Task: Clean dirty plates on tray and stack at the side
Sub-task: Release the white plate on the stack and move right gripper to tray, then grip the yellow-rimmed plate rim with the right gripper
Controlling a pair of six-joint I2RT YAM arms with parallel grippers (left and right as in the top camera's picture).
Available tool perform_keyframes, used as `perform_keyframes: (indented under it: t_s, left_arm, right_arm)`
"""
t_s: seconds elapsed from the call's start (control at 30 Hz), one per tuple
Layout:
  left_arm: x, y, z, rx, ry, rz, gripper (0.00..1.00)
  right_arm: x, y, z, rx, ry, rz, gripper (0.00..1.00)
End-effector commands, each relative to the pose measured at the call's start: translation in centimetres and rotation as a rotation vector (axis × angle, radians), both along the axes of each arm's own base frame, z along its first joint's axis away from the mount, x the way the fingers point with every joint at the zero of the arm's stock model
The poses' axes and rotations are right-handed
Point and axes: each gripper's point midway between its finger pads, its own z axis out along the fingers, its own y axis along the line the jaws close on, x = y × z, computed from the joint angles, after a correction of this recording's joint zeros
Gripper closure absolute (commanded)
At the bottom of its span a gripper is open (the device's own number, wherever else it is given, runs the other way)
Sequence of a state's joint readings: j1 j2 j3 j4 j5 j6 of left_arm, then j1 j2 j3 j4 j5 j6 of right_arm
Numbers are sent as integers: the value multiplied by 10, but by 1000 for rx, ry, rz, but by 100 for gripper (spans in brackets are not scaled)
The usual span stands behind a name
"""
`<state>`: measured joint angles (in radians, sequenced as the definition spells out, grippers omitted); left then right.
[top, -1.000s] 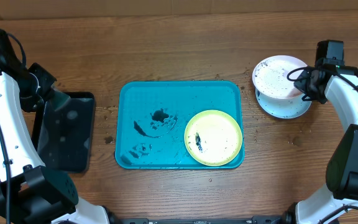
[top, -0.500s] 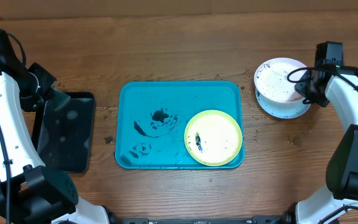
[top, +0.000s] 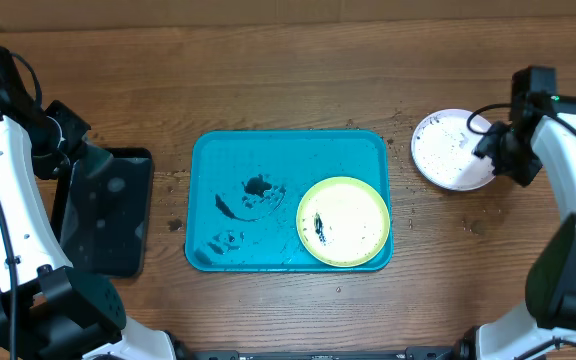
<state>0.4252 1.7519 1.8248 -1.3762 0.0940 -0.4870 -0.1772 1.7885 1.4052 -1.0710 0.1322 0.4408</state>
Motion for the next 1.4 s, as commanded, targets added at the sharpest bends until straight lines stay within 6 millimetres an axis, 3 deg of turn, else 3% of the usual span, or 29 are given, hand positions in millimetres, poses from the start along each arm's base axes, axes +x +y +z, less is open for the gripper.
perform_keyframes:
  t_s: [0.0,0.13,0.33,0.47,0.67,0.9,1.27,1.37]
  left_arm:
    - [2,-5,1,0,-10,-34,96]
    - [2,-5,1,0,-9,-35,96]
    - [2,-5,1,-1,-10,-34,96]
    - [1,-5,1,-2,-7,-35,96]
    - [1,-5,1,-1,-9,-35,96]
    - [1,-5,1,-1,-9,-35,96]
    - [1,-6,1,-2,-6,-35,96]
    - [1,-6,1,-2,-6,-35,96]
  right_arm:
    - [25,51,55,267,-213,82,41]
    - [25,96,59,439,-222,179,48]
    - [16,160,37,389,-190,558,48]
    - [4,187,15,279,-114,658,53]
    - [6,205,-14,60,-69,769,60]
    - [-6,236,-41,47,0,922,62]
    - [-9,236,-50,13,36,1103,61]
    - [-12,235,-60,18,69,1119,61]
